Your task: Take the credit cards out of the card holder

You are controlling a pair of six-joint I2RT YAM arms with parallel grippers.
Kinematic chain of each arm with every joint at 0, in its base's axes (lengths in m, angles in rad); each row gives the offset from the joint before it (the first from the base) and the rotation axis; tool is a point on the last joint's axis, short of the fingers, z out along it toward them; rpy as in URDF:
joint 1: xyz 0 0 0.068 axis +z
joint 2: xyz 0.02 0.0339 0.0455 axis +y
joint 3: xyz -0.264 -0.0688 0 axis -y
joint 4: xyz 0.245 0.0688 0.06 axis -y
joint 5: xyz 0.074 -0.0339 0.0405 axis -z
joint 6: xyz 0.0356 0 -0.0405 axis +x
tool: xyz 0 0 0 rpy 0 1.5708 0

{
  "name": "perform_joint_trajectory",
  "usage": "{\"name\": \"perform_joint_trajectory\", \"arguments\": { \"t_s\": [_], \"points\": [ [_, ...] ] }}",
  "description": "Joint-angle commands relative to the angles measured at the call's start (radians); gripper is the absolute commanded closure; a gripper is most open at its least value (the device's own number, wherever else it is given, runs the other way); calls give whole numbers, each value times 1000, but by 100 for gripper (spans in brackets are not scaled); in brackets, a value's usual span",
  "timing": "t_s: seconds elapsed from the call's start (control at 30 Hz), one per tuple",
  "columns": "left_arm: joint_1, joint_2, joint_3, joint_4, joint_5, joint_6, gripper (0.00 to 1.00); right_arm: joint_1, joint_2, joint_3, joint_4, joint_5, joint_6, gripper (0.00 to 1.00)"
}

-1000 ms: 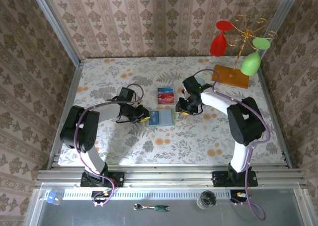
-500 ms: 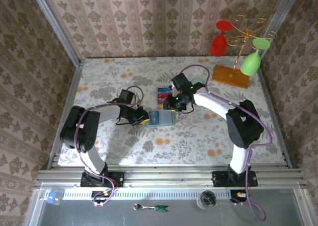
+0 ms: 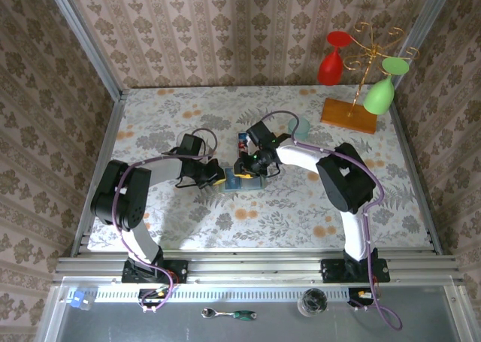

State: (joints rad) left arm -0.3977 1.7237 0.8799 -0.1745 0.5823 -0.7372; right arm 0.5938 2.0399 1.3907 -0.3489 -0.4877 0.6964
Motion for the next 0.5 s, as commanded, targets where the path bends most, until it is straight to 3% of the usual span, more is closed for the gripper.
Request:
{"name": "perform_joint_trajectory", "arguments": {
  "t_s": [0.0,0.47],
  "points": [
    [1,-8,36,6,3,2,96,3,20,18,28,-27,21,75],
    [7,63,42,-7,4,25,100,3,60,34,34,-22,22,74]
  ]
}}
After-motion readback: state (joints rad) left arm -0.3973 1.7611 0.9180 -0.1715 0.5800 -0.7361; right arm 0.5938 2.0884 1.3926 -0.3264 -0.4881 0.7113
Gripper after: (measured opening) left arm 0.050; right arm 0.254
